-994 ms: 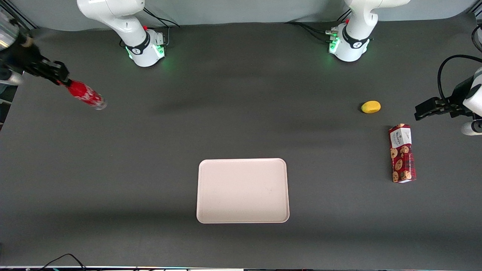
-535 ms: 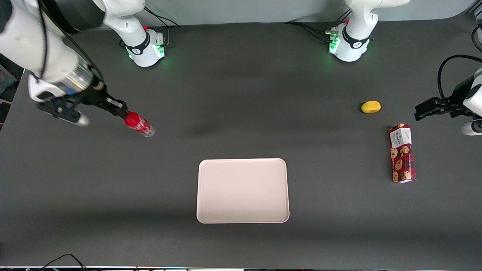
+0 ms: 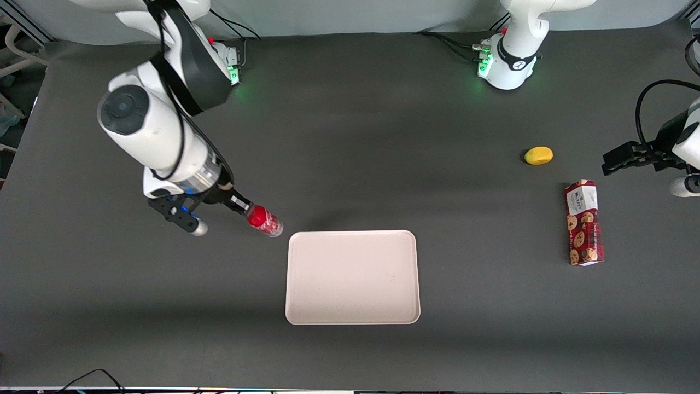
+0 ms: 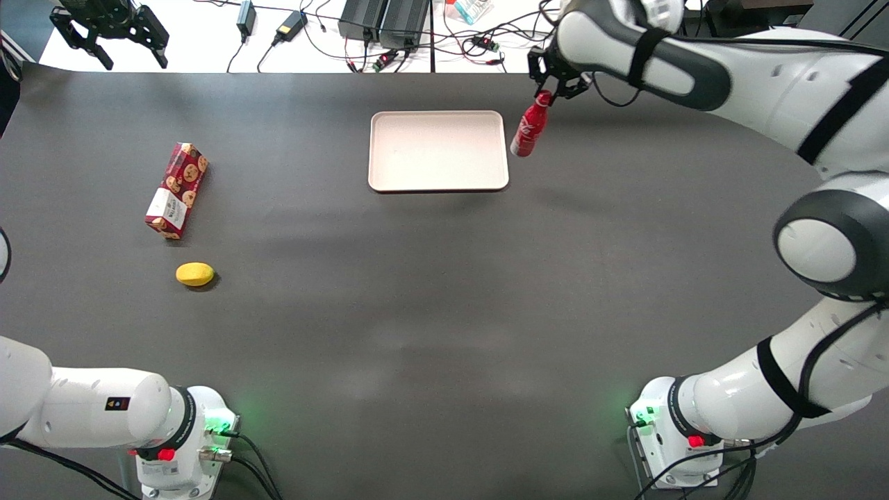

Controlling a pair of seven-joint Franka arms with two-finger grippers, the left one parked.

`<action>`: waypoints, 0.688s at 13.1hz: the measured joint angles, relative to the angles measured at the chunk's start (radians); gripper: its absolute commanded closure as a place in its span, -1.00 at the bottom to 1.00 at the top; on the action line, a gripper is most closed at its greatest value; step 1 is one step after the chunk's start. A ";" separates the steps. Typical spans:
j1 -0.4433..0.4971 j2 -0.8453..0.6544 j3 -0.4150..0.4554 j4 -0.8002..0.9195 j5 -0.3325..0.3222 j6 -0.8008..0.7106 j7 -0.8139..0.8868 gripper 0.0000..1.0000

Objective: Place coke bottle on tray
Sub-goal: 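Carry the bottle to the pink tray and lower it onto it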

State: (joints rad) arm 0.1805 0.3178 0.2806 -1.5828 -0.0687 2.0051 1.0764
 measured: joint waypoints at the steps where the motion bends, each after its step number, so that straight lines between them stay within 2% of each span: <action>1: 0.011 0.048 0.008 0.036 -0.045 0.001 0.051 1.00; 3: 0.025 0.144 0.033 0.100 -0.133 0.004 0.146 1.00; 7: 0.043 0.297 0.049 0.242 -0.169 0.016 0.224 1.00; 9: 0.051 0.346 0.051 0.287 -0.212 0.019 0.240 1.00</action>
State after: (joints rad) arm 0.2319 0.6639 0.3318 -1.2962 -0.2806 2.0243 1.3164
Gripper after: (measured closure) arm 0.683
